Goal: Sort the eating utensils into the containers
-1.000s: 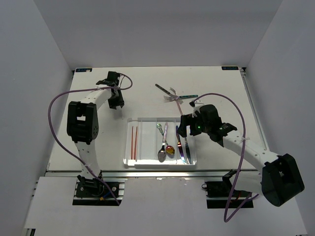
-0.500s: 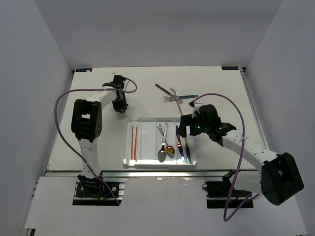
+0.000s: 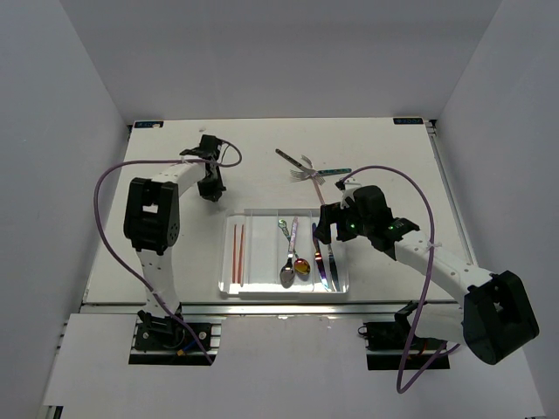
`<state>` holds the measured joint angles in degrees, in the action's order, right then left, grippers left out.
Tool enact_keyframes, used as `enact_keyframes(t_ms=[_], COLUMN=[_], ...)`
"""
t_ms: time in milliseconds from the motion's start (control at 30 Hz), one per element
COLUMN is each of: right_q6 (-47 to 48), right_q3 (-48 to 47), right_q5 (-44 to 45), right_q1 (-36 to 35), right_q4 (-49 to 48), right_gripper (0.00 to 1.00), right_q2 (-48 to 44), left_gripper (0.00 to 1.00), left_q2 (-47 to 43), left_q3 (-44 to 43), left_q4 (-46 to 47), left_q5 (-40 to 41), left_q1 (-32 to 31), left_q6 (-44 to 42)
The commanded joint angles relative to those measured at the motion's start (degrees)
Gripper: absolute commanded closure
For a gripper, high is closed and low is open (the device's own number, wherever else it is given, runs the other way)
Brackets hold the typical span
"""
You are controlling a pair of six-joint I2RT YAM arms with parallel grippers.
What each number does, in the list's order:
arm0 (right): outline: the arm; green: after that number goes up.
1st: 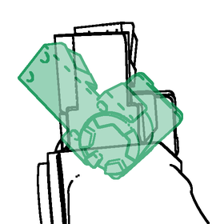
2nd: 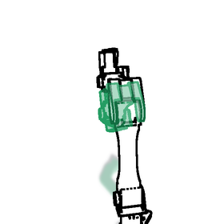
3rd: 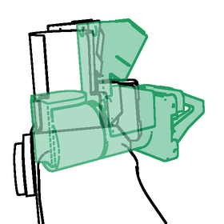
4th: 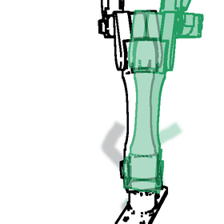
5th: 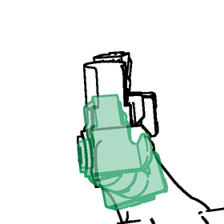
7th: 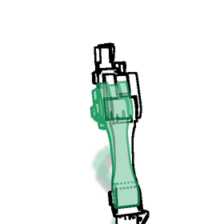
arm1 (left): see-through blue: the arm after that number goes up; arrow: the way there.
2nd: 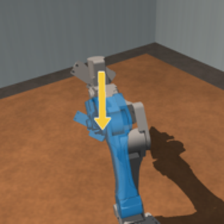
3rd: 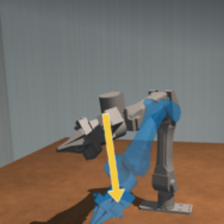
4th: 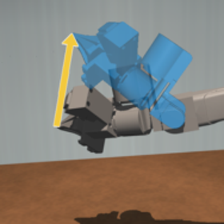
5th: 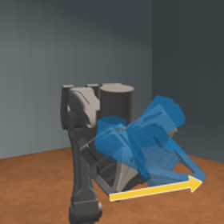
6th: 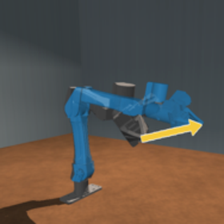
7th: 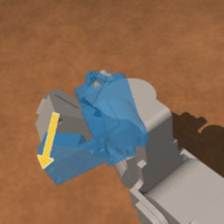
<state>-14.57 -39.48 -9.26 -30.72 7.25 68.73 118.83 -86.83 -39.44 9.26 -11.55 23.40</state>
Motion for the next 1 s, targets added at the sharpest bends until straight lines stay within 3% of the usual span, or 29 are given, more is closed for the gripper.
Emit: enact_keyframes(t_ms=[0,267,467,567,733,967], right_q6=[0.68,0.68,0.42,0.42,0.33,0.33], right_q3=[-0.51,-0.68,-0.59,-0.51,-0.59,-1.3], right_q5=[-0.76,-0.5,0.99,1.78,1.61,1.52], right_q1=[0.31,0.31,0.31,0.31,0.31,0.31], right_q4=[-1.53,-1.36,-1.27,-1.18,-0.92,-0.83], right_gripper=[0.11,0.11,0.11,0.11,0.11,0.11], right_q2=[-0.35,-0.09,-1.23,-1.84,-1.49,-0.79], left_gripper=[1.0,1.0,1.0,1.0,1.0,1.0], left_q2=[-8.94,-21.96,-30.48,-35.84,-44.8,-47.28], left_q3=[0.78,7.08,18.96,27.13,36.71,42.69], left_q4=[0.06,0.77,1.38,3.22,4.99,5.78], left_q5=[2.96,-1.34,1.81,3.66,4.11,4.98], left_q1=[0.04,-2.5,-15.41,-22.79,-27.82,-31.95], left_q6=[0.77,0.07,4.63,11.12,15.71,19.48])
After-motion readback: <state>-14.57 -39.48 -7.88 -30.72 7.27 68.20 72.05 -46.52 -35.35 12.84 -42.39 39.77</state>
